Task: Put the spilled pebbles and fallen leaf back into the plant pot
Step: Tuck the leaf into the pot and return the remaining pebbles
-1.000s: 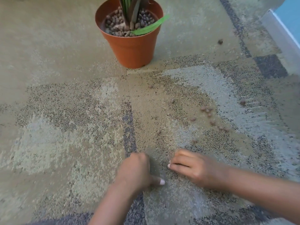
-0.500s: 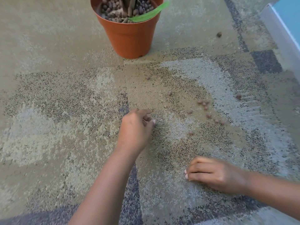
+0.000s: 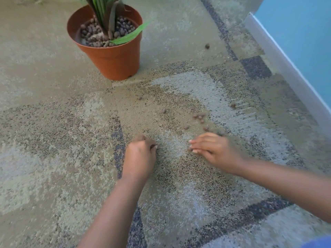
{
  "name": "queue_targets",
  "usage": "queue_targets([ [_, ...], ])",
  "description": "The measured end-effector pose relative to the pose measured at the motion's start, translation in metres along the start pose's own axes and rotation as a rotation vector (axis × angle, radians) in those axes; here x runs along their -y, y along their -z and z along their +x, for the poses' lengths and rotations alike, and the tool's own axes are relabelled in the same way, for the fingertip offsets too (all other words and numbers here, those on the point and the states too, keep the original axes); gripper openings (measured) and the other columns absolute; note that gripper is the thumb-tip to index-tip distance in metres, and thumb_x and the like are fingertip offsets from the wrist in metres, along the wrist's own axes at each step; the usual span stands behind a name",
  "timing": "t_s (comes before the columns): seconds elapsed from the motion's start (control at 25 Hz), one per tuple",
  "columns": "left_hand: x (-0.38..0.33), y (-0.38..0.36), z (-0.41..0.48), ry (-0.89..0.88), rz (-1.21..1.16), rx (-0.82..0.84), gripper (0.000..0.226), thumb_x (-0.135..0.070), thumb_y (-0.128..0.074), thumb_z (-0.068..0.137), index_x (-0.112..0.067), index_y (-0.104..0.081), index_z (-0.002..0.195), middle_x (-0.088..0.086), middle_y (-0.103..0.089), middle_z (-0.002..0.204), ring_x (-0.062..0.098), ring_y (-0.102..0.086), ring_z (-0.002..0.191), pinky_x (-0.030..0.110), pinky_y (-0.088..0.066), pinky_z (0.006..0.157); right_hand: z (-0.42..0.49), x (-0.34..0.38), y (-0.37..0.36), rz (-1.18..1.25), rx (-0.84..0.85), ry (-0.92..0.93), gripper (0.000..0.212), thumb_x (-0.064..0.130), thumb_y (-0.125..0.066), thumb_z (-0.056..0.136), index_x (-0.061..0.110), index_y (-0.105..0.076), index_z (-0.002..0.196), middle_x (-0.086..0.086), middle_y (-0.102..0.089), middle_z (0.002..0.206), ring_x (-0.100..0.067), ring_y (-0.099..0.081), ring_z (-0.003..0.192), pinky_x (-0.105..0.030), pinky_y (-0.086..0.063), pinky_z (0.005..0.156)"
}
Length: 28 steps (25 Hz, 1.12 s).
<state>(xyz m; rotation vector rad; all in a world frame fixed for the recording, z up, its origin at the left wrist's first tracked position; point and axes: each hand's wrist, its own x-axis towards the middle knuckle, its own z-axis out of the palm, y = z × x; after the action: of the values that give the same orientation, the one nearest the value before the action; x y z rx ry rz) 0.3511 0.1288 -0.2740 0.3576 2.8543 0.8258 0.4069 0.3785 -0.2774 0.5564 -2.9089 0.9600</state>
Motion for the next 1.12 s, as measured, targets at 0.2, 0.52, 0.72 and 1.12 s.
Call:
queue_targets([
  [0.2,-0.019,0.011,0.008,0.542,-0.918,0.07,0.005,-0.006,-0.07,0.084,-0.01,-0.068,0.087,0.003,-0.071,0.083,0.011,-0.068,0.068,0.023,-0.056,0.066,0.005,0.009,-0.015,-0.152,0.172,0.138,0.021,0.003,-0.064,0.087,0.009,-0.07,0.106,-0.004,-0.071,0.101,-0.016,-0.063,0.096,-0.023,-0.055,0.085],
  [0.52,-0.095,-0.024,0.09,0.24,-0.481,0.022,0.019,-0.032,-0.044,0.1,-0.021,-0.05,0.086,-0.002,-0.059,0.086,0.011,-0.052,0.069,0.02,-0.039,0.056,-0.023,-0.049,0.016,-0.35,-0.081,-0.332,0.037,0.042,-0.049,0.093,0.013,-0.059,0.114,-0.001,-0.053,0.115,-0.004,-0.041,0.103,-0.04,-0.052,0.089],
  [0.72,-0.101,-0.074,0.112,-0.333,0.268,0.123,0.068,-0.07,-0.021,0.092,-0.014,-0.042,0.124,0.01,-0.044,0.115,0.022,-0.044,0.102,0.037,-0.046,0.086,-0.018,-0.068,0.01,-0.517,-0.072,-0.611,0.08,0.079,-0.034,0.083,0.025,-0.026,0.142,-0.001,-0.009,0.158,-0.024,-0.004,0.146,-0.057,-0.011,0.115],
  [1.12,-0.07,-0.082,0.077,-0.738,0.121,0.253,0.045,-0.026,-0.049,0.099,-0.015,-0.044,0.142,0.005,-0.032,0.156,0.02,-0.023,0.146,0.042,-0.017,0.119,0.035,-0.09,0.023,-0.366,0.065,-0.378,0.063,0.057,-0.015,0.1,0.023,-0.014,0.153,0.006,-0.003,0.161,-0.013,0.008,0.147,-0.049,-0.011,0.119],
])
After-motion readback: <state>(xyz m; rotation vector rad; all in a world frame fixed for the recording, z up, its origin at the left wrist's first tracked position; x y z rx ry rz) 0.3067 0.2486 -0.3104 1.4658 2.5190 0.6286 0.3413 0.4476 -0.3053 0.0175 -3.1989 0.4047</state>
